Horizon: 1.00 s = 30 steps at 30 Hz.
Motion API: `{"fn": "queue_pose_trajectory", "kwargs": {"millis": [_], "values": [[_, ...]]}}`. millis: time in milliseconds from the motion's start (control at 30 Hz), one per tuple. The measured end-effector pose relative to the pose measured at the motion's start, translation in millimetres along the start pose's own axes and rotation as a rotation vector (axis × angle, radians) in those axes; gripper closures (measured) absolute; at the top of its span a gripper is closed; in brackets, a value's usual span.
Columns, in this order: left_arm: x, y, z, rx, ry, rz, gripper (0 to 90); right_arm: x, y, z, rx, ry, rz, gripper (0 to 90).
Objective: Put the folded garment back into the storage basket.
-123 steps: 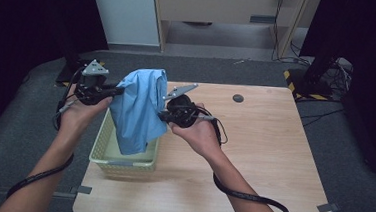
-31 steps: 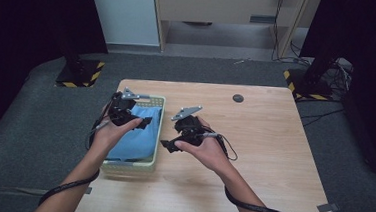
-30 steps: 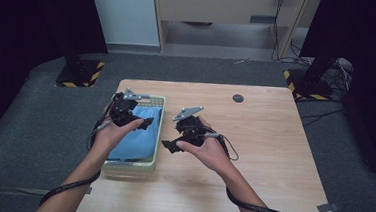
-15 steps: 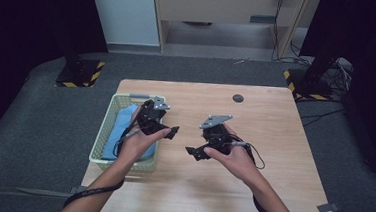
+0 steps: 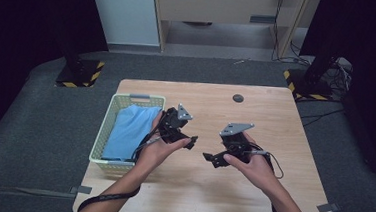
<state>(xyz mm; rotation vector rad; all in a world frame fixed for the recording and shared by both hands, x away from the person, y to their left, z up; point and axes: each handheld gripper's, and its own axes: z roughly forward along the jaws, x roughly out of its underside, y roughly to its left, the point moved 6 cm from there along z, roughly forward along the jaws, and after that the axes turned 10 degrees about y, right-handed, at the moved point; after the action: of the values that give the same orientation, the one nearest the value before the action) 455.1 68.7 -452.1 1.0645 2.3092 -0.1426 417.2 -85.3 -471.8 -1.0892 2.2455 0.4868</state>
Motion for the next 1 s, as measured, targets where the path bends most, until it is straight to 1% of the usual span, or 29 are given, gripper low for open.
{"fn": "queue_pose_trajectory", "kwargs": {"millis": [267,400,567,600,700,833,1000], "values": [[-3.9,-8.7,5.7,-0.004,-0.013,0.011,4.5,9.1,-11.6,-7.7,0.017,-0.010,0.019,4.1],[-4.2,-12.2,6.8,0.002,-0.013,0.012,4.3,13.6,-15.0,-10.8,0.022,-0.013,0.023,4.4],[-2.8,-19.8,8.5,0.006,-0.014,0.021,4.2,19.9,-19.0,-12.6,0.029,-0.016,0.030,4.4],[-1.4,-22.1,10.0,0.008,-0.013,0.019,4.2,25.8,-21.9,-13.1,0.036,-0.012,0.038,4.4],[0.3,-26.4,13.4,0.011,-0.009,0.020,4.2,35.4,-28.6,-12.9,0.050,-0.001,0.054,4.3],[1.2,-32.9,19.4,0.017,-0.006,0.022,4.2,48.2,-38.0,-14.3,0.068,0.003,0.088,4.1],[5.9,-42.5,32.4,0.032,0.006,0.021,4.2,64.6,-47.7,-16.1,0.094,0.010,0.113,3.6]]}}
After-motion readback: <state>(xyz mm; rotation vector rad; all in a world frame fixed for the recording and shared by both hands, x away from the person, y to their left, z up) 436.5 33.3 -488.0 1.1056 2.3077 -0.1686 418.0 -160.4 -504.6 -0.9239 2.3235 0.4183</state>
